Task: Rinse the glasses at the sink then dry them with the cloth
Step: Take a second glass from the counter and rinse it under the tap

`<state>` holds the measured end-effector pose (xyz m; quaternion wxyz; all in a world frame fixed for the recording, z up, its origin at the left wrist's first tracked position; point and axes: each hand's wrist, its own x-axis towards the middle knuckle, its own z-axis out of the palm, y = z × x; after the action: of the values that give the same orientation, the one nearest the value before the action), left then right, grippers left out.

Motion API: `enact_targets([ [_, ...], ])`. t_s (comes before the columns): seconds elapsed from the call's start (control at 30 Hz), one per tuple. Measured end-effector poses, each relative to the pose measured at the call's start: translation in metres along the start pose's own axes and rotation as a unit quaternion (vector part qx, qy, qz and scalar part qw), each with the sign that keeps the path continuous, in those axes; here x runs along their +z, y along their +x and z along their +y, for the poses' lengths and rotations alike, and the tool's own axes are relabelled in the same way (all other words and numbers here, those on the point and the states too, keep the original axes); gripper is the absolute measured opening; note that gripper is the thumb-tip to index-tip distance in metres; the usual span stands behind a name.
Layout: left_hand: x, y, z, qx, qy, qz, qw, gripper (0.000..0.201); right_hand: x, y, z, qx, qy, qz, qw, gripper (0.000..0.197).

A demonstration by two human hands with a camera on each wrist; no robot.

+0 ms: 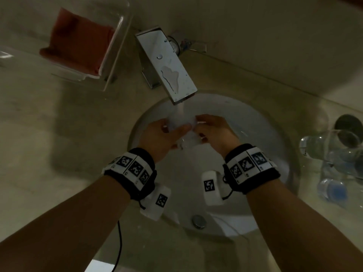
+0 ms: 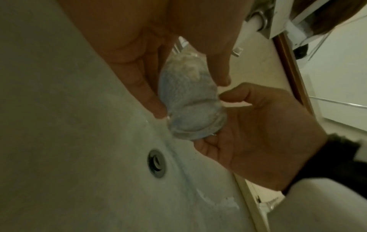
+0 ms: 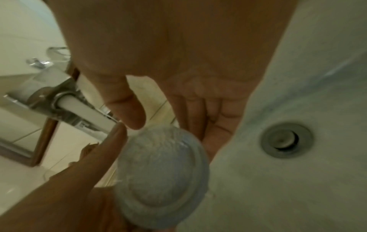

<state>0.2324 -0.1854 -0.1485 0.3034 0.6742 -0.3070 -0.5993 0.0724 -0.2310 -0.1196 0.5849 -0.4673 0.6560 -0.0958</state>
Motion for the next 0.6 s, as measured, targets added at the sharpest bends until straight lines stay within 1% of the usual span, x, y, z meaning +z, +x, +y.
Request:
enact_targets([
  [0.03, 0.002, 0.0, 0.0, -0.039, -0.008, -0.006, 0.999, 0.048, 0.0, -0.002, 0.0, 0.018, 0.0, -0.003, 1.0, 0.024],
  [0.07, 0.004, 0.001, 0.001, -0.073, -0.011, -0.004, 0.997, 0.053, 0.0, -0.002, 0.002, 0.028, -0.017, -0.005, 0.999, 0.03],
  [0.13, 0.007, 0.002, 0.0, -0.128, -0.013, 0.008, 0.992, 0.068, 0.004, -0.005, 0.007, 0.043, -0.066, -0.013, 0.997, 0.053],
  [0.17, 0.008, 0.002, -0.002, -0.145, -0.01, 0.01, 0.989, 0.073, 0.005, -0.006, 0.008, 0.051, -0.084, -0.016, 0.995, 0.059],
  [0.23, 0.009, 0.0, -0.005, -0.162, -0.013, 0.012, 0.987, 0.077, 0.008, -0.005, 0.01, 0.056, -0.102, -0.02, 0.993, 0.063],
  [0.33, 0.01, 0.001, -0.005, -0.166, -0.036, 0.028, 0.985, 0.074, 0.009, -0.004, 0.009, 0.047, -0.131, -0.026, 0.99, 0.067],
  [0.4, 0.01, 0.003, -0.002, -0.15, -0.054, 0.026, 0.987, 0.064, 0.011, -0.002, 0.008, 0.028, -0.144, -0.026, 0.989, 0.069],
  [0.43, 0.01, 0.004, 0.0, -0.14, -0.066, 0.023, 0.988, 0.056, 0.013, -0.002, 0.006, 0.022, -0.134, -0.017, 0.991, 0.074],
  [0.47, 0.01, 0.005, 0.002, -0.128, -0.073, 0.021, 0.989, 0.049, 0.014, -0.002, 0.005, 0.019, -0.114, -0.002, 0.993, 0.084],
  [0.5, 0.01, 0.006, 0.003, -0.117, -0.077, 0.021, 0.99, 0.046, 0.015, -0.002, 0.006, 0.014, -0.095, 0.012, 0.995, 0.093],
  [0.53, 0.01, 0.006, 0.003, -0.106, -0.081, 0.025, 0.991, 0.047, 0.016, 0.0, 0.007, 0.002, -0.083, 0.018, 0.996, 0.098],
  [0.6, 0.009, 0.006, 0.004, -0.091, -0.104, 0.029, 0.99, 0.054, 0.017, 0.0, 0.009, -0.024, -0.076, 0.028, 0.996, 0.099],
])
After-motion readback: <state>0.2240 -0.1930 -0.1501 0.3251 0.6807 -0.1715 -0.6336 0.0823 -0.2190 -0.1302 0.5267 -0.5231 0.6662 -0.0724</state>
